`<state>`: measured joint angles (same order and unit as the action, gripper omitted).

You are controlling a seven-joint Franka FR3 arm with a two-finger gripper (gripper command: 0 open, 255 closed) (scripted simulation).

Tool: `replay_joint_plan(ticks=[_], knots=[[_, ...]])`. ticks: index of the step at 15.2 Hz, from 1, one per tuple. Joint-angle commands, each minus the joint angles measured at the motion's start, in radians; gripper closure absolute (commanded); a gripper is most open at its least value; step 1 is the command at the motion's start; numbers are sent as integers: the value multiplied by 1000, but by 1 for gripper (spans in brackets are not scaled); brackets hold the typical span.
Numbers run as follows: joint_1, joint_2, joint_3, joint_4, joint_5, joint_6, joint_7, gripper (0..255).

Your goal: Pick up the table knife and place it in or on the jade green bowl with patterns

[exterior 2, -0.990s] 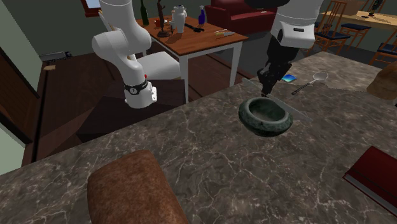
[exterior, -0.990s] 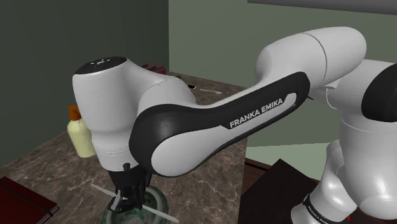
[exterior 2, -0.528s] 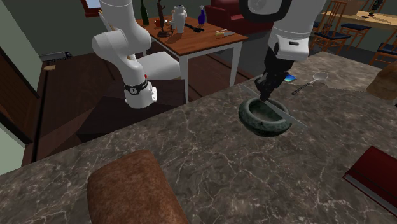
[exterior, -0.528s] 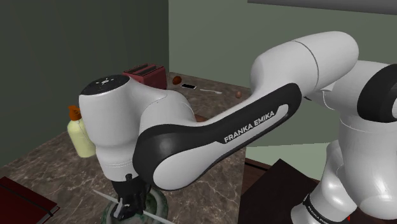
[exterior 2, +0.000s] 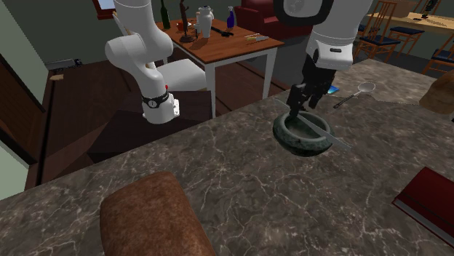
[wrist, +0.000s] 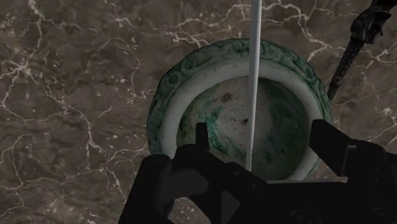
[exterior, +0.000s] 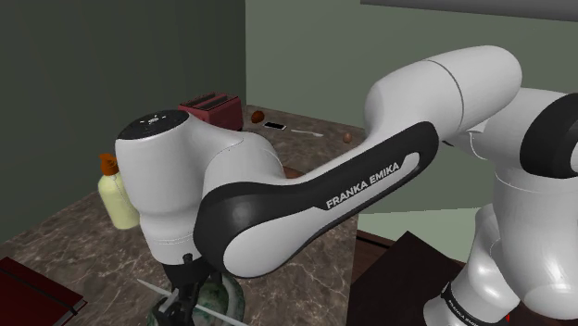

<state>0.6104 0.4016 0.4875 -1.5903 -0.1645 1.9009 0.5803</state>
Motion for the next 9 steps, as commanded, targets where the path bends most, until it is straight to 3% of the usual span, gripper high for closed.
replay_joint_plan(ticks=[1,3,7,9], knots=[[0,0,0,0,0,0,0,0],[0,0,0,0,0,0,0,0],[6,-13,6,110,10,-121,-9,0],[6,-13,6,110,10,-121,-9,0]])
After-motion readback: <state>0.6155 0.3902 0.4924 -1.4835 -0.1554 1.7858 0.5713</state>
